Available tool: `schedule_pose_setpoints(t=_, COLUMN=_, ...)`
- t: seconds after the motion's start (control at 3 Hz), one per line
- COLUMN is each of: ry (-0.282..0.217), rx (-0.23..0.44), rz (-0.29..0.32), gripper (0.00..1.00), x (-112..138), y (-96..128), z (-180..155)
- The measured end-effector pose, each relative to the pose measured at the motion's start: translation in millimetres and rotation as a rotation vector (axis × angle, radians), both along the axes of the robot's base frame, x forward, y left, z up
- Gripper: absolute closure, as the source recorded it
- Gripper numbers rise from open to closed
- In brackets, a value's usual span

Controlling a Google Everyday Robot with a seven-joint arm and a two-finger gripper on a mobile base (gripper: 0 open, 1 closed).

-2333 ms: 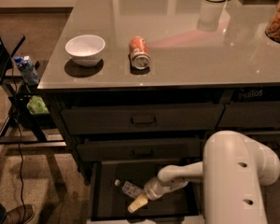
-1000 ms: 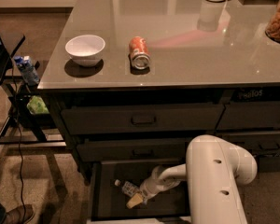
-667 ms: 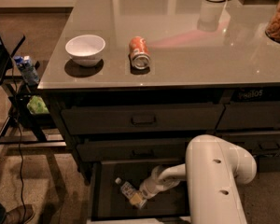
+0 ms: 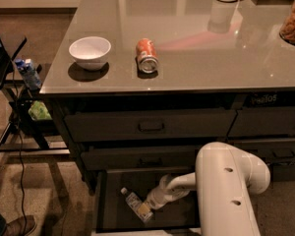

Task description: Pick blue plastic bottle from bottom drawer and place on counter

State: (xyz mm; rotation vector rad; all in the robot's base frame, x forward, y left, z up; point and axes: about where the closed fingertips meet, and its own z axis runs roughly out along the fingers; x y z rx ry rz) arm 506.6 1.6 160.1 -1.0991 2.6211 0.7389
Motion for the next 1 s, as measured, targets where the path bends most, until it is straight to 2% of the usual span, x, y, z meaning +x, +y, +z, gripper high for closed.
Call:
schedule_pose_setpoints(t=0.33, ry=0.000, rx=0.000, rz=0.000, gripper=0.86, x=0.0, y=0.0, z=0.0)
schedule_pose_setpoints(t=1.0, ry=0.000, rx=0.000, rz=0.000, gripper=0.39, x=-0.1, y=0.1, z=0.0)
